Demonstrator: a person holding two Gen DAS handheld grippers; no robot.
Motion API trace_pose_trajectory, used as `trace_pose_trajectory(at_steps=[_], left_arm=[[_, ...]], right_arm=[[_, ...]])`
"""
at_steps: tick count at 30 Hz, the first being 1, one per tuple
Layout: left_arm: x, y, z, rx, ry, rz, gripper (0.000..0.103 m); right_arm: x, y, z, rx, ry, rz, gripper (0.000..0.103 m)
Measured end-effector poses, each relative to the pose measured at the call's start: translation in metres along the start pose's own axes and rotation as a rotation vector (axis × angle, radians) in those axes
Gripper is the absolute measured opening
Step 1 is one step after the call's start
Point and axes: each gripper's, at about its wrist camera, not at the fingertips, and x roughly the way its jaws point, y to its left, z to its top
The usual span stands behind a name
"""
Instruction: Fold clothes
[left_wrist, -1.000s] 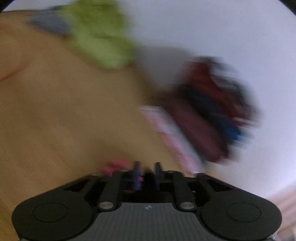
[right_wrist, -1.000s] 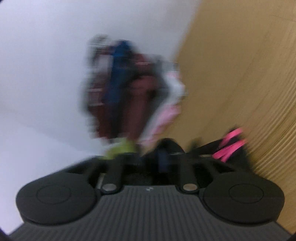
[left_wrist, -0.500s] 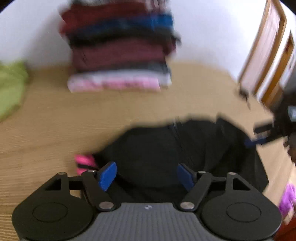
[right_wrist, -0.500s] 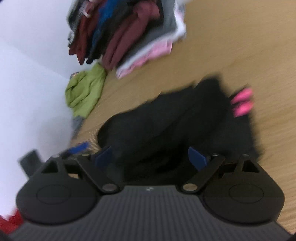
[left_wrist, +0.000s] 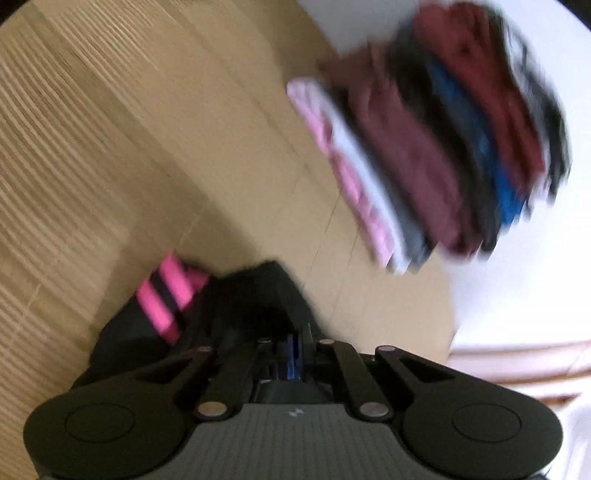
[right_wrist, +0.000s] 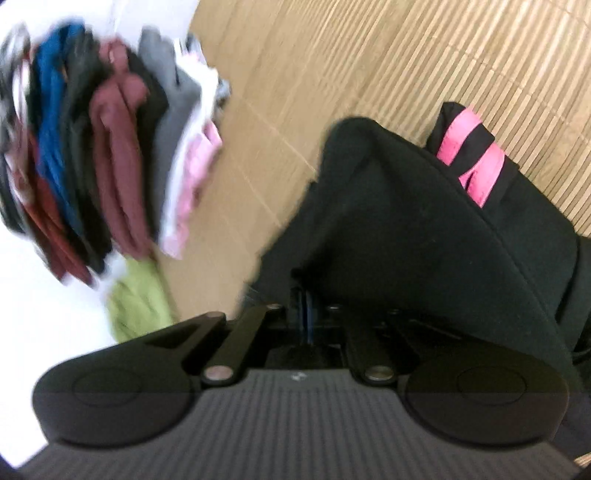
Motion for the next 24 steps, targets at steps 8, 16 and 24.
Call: trace_pose_trajectory(at_steps=[8, 16, 24], left_arm=[[0.029, 0.029, 0.027, -0.117, -0.041, 0.177, 0.011], [-0.018, -0.027, -0.055, 0.506, -0.124, 0.136, 0.076], [0.044, -0.049, -0.138, 0.964, -0.288, 0.35, 0.032]], right_arm=[[-0.018, 0.001, 0.022, -0.023, -0.137, 0.062, 0.016], [-0.033, 0.028, -0.07, -0.851, -0.204, -0.134, 0.057], [0.028, -0.014, -0.126, -1.376, -0.373, -0.336, 0.064]])
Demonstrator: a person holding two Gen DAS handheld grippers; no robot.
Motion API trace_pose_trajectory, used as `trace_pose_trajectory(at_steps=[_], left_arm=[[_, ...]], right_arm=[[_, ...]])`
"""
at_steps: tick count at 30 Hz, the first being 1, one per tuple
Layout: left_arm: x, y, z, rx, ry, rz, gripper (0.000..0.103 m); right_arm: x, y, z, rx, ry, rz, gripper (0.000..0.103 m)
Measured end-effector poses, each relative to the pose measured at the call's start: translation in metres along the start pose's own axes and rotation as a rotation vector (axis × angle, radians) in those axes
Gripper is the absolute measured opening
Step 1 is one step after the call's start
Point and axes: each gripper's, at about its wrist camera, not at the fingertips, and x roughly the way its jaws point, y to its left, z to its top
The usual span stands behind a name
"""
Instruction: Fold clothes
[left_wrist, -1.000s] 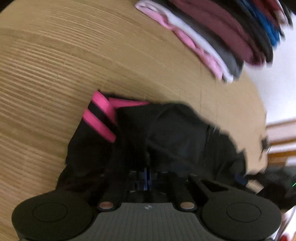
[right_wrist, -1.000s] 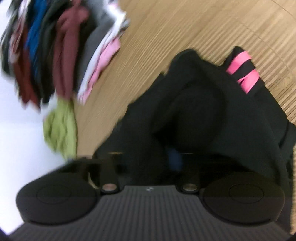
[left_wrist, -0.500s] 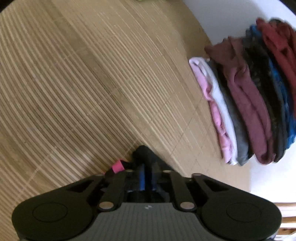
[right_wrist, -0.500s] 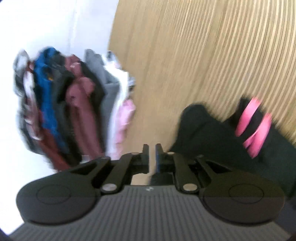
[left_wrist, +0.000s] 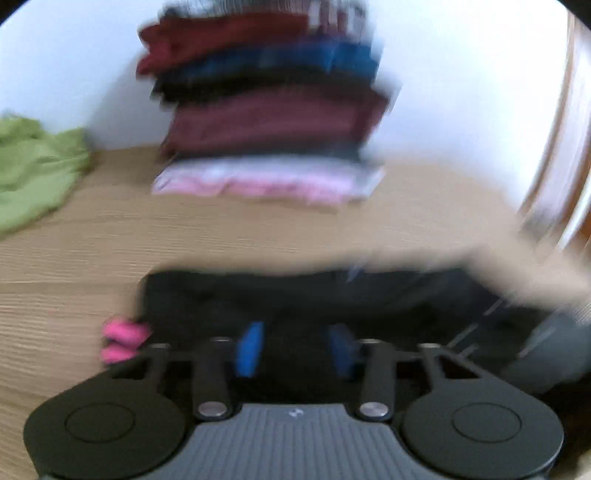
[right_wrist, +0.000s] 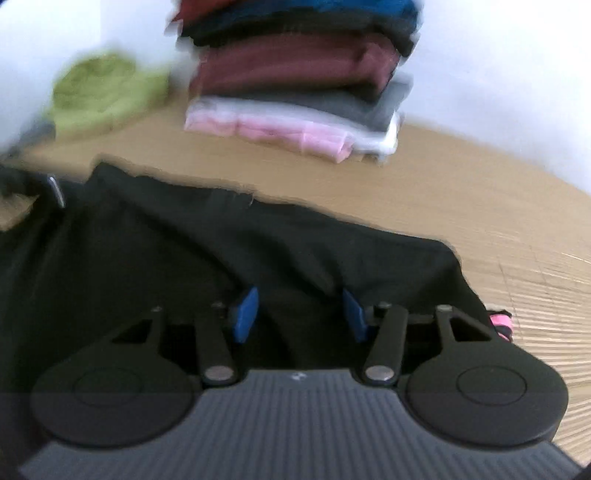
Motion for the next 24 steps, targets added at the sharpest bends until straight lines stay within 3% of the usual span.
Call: trace_pose_trajectory(at_steps=[1, 3, 5, 7, 11, 15, 19, 22, 24], left_arm=[[0.011, -0.003, -0.006, 0.038, 0.027, 0.069, 0.033], [0.009, 0.011, -0.008, 0.032, 0.009, 0.063, 0.038], [0.012, 0.02, -0.005, 0.045, 0.022, 0.182, 0.044], [0.011, 0.041, 0.0, -0.029, 0.031, 0.212, 0.048], [0.001, 0.072, 0.0, -0.078, 0.081, 0.275, 0.073], [-0.034, 0.089, 0.0, -0.15, 0.111, 0.192, 0.074], [-0.056, 0.11, -0.014, -0.296, 0.168, 0.12, 0.081], [-0.047, 0.132, -0.022, -0.471, 0.274, -0.07, 0.084], [-0.044, 0.138, -0.022, -0.52, 0.274, -0.162, 0.083]], right_arm=[[0.002, -0.008, 0.002, 0.041, 0.013, 0.013, 0.064], [0.002, -0.015, 0.001, 0.014, 0.018, 0.017, 0.069], [0.004, -0.023, 0.004, 0.023, 0.029, -0.001, 0.076], [0.008, -0.036, 0.011, 0.11, 0.058, -0.028, 0.076], [0.002, -0.07, 0.013, 0.235, 0.09, -0.088, 0.075], [-0.037, -0.095, 0.012, 0.31, 0.117, -0.024, 0.082], [-0.077, -0.127, -0.006, 0.515, 0.118, 0.024, 0.082], [-0.079, -0.16, -0.037, 0.702, 0.242, 0.069, 0.081], [-0.085, -0.174, -0.049, 0.797, 0.235, 0.13, 0.083]])
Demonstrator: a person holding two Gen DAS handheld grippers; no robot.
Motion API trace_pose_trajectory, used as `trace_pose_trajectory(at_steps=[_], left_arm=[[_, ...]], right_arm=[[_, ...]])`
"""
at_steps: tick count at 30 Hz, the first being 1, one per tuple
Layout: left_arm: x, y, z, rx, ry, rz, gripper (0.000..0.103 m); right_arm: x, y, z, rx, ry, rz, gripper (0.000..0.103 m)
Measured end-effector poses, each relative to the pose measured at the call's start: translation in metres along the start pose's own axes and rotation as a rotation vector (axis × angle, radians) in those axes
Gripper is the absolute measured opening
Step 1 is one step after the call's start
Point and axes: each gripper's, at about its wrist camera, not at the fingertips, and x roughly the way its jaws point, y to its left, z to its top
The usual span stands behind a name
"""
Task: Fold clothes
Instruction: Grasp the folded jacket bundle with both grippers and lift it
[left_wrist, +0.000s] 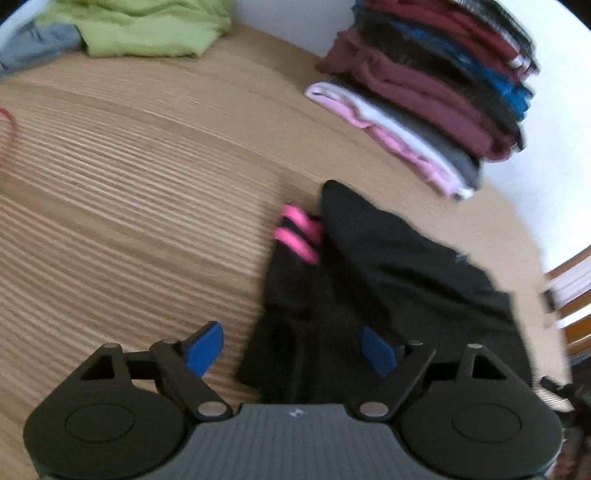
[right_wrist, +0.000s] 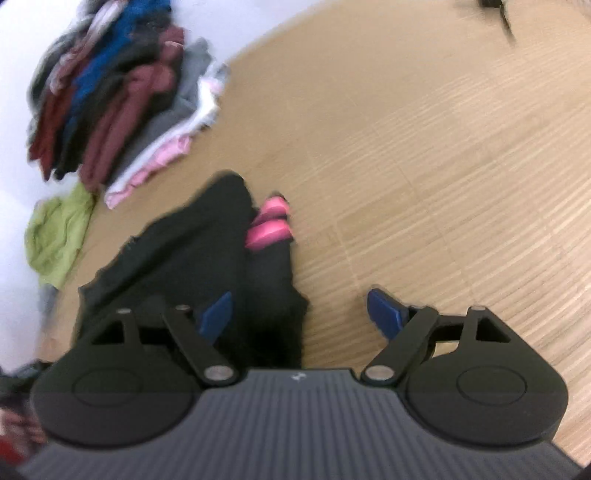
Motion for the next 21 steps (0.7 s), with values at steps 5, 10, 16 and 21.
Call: trace_pose_trajectory(at_steps=[5, 10, 16, 21], left_arm=[[0.016, 0.003, 0.005, -0.079, 0.102, -0.153, 0.058], [0.03, 0.019, 0.012, -0.217, 0.187, -0.142, 0.019], [0.031, 0.004, 0.01, -0.176, 0.182, -0.094, 0.014], [0.019, -0.001, 0.006, -0.186, 0.14, -0.086, 0.011]], right_arm=[[0.02, -0.008, 0.006, 0.112, 0.133, 0.194, 0.084], [0.049, 0.027, 0.017, 0.076, 0.221, 0.182, 0.084], [0.052, 0.074, 0.01, -0.204, 0.233, -0.086, 0.028], [0.058, 0.088, 0.0, -0.225, 0.196, -0.099, 0.014]])
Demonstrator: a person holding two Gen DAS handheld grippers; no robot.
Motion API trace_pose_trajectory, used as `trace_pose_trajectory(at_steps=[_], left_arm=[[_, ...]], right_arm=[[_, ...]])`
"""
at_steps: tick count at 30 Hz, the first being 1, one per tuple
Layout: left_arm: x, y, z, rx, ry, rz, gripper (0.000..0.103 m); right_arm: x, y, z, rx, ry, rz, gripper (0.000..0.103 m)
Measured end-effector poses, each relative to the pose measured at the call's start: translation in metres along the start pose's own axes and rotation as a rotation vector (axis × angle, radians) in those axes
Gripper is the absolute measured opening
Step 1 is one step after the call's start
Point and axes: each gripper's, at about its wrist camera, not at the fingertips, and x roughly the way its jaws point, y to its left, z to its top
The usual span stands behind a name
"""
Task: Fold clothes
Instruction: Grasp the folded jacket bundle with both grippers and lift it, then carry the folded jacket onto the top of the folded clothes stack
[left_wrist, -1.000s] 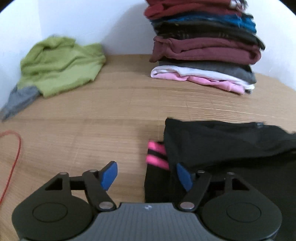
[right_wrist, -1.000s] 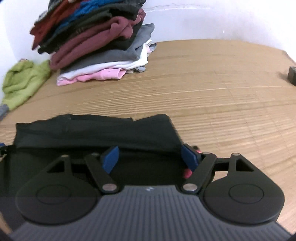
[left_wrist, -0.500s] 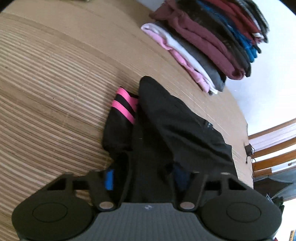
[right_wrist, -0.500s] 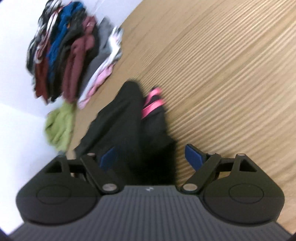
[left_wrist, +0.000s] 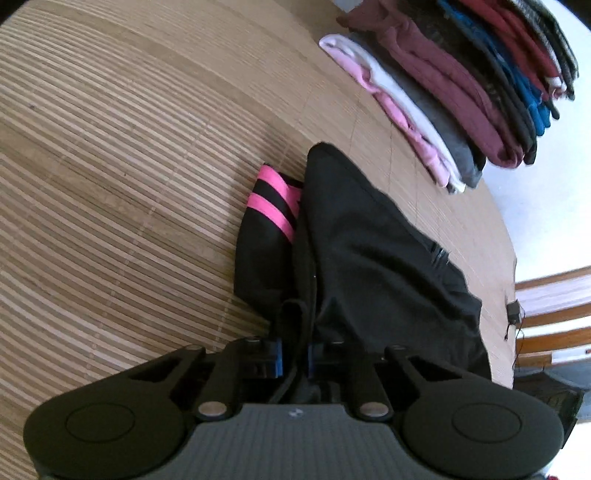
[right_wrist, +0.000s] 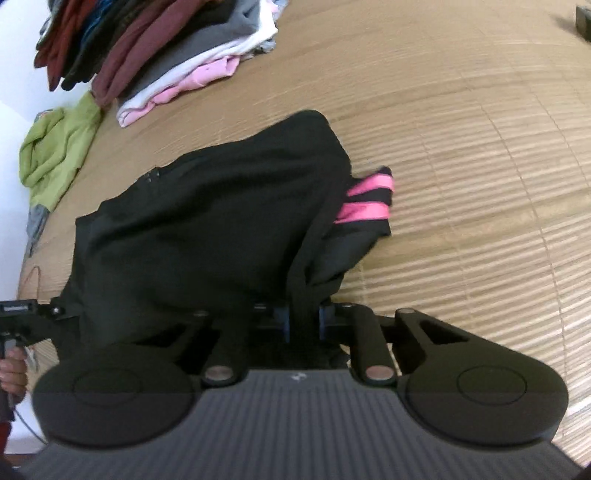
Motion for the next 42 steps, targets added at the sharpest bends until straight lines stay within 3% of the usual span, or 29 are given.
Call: trace_pose_trajectory(at_steps=[4, 10, 14, 20, 28, 33, 42], left_arm=[[-0.019, -0.002, -0.007, -0.032, -0.062, -0.046, 0.009], [-0.04, -0.02, -0.012, 0.003, -0.116, -0.1, 0.008], [-0.037, -0.012, -0.012, 0.024, -0.116, -0.137, 0.009], [-0.025, 0.025, -0.021, -0.071, -0.092, -0.183, 0.009], [0.006, 0.045, -0.04, -0.15, -0.1, -0.238, 0.009], [0.014, 0.035, -0.031, -0.182, -0.156, -0.312, 0.01], [-0.002, 0.017, 0.023, -0.276, -0.37, -0.481, 0.01]], right_arm=[[-0.025, -0.011, 0.004, 0.138, -0.12, 0.155, 0.014], [-0.055, 0.025, 0.027, 0.055, -0.18, 0.246, 0.013], [-0.072, 0.07, 0.042, -0.051, -0.223, 0.24, 0.013], [-0.095, 0.147, 0.056, -0.219, -0.287, 0.283, 0.013], [-0.121, 0.243, 0.076, -0.421, -0.311, 0.365, 0.012], [-0.141, 0.303, 0.085, -0.582, -0.325, 0.409, 0.012], [-0.171, 0.387, 0.122, -0.768, -0.428, 0.409, 0.012]])
